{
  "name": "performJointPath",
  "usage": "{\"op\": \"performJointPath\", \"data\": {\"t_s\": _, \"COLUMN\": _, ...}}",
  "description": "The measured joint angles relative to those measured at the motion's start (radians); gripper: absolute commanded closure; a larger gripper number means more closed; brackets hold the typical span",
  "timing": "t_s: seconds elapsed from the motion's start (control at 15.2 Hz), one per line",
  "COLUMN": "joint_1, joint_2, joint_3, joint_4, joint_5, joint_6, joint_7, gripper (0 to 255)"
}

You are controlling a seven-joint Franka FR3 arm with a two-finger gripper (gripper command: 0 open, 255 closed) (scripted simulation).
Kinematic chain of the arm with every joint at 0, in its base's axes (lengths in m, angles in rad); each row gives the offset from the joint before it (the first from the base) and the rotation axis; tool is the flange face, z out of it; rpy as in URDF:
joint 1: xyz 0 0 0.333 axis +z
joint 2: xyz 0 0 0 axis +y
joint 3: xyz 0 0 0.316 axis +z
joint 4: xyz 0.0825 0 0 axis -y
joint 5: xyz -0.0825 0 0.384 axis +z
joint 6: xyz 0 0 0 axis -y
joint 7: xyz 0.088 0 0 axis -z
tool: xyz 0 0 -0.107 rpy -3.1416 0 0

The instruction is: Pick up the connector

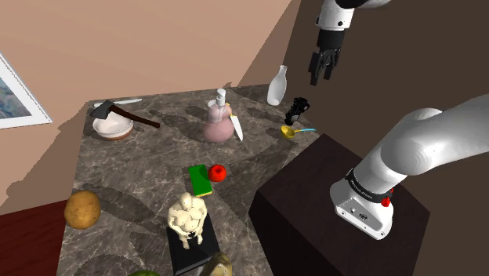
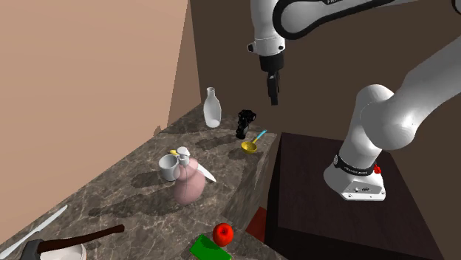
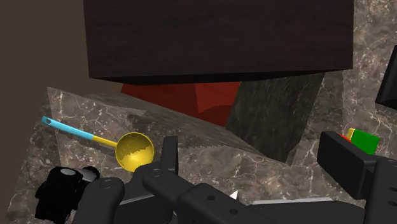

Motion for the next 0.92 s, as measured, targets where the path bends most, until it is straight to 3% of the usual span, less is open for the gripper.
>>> {"op": "performJointPath", "data": {"t_s": 0.46, "joint_1": -0.037, "joint_2": 0.227, "joint_3": -0.1, "joint_4": 0.057, "joint_5": -0.019, "joint_6": 0.15, "joint_7": -0.116, "gripper": 0}}
{"op": "performJointPath", "data": {"t_s": 0.92, "joint_1": -0.07, "joint_2": 0.506, "joint_3": -0.174, "joint_4": 0.203, "joint_5": 0.025, "joint_6": 0.253, "joint_7": -0.243, "gripper": 0}}
